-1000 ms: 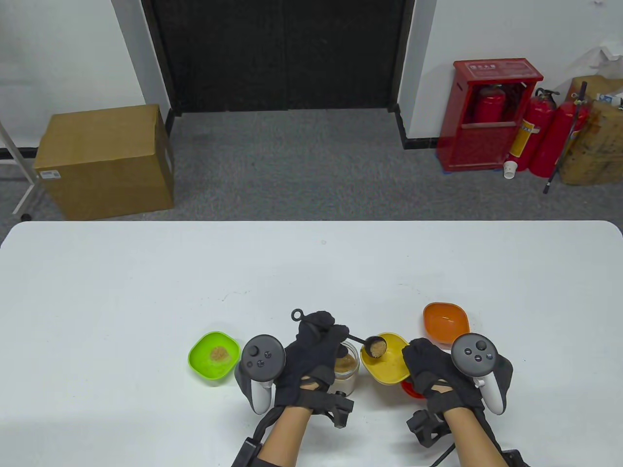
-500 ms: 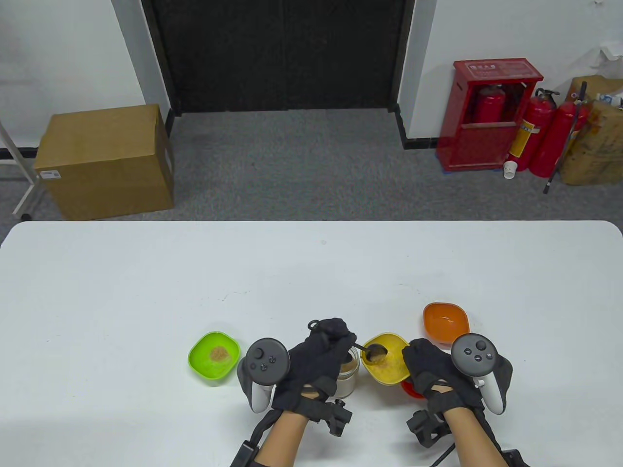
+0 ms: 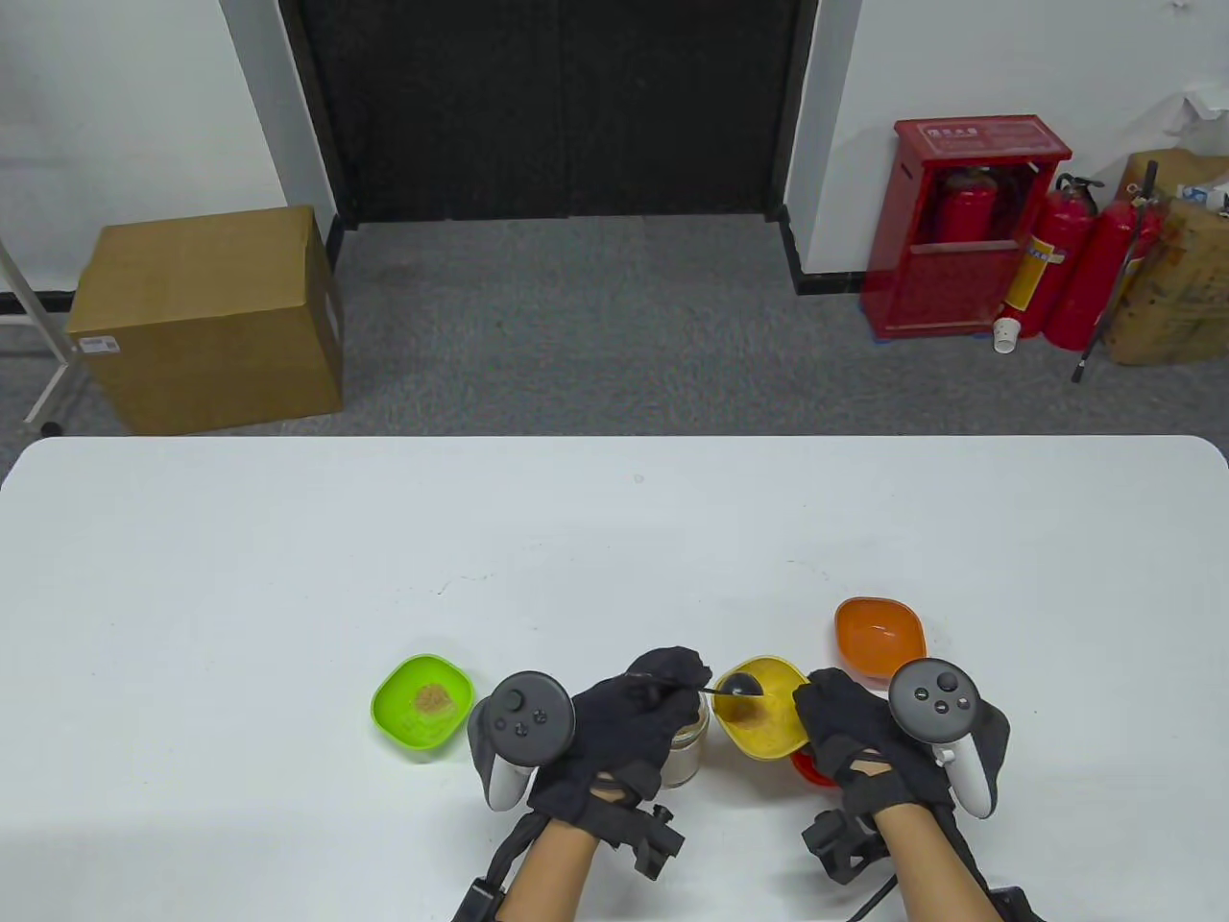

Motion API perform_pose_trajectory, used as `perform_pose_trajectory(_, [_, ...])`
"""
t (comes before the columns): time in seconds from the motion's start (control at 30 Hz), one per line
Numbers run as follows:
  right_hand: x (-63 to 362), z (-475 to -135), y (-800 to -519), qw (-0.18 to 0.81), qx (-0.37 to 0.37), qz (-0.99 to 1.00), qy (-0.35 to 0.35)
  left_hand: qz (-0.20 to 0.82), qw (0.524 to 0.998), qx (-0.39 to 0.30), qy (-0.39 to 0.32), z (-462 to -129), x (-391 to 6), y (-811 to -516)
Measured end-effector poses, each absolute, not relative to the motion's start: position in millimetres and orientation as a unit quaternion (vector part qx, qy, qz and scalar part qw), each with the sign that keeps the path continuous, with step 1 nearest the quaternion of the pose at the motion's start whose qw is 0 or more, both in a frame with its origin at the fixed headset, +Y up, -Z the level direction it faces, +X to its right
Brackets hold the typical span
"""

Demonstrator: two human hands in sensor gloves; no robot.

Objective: Scoop brown sugar granules from jar into dishes

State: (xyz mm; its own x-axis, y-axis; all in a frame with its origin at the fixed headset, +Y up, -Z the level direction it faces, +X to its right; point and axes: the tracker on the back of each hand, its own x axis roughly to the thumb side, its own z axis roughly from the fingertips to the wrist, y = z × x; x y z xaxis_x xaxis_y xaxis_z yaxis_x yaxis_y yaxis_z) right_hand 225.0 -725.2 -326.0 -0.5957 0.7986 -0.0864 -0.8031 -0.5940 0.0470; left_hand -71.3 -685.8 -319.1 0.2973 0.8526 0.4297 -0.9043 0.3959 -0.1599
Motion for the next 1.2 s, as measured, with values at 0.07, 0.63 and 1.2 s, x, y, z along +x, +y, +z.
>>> perform_pose_trajectory(0.07, [225, -326, -725, 0.448, -0.028, 0.892, 0.041, 0.553, 0.801, 0.059, -0.221, -318, -72, -687])
perform_pose_trajectory(0.63, [225, -347, -714, 0.509, -0.032, 0.857, 0.069, 0.655, 0.743, 0.12, -0.074, -324, -170, -673])
perform_pose_trajectory(1.2, [172, -434, -738, 0.468, -0.126, 0.871, 0.081, 0.727, 0.675, 0.119, 0.045, -310, -252, -725])
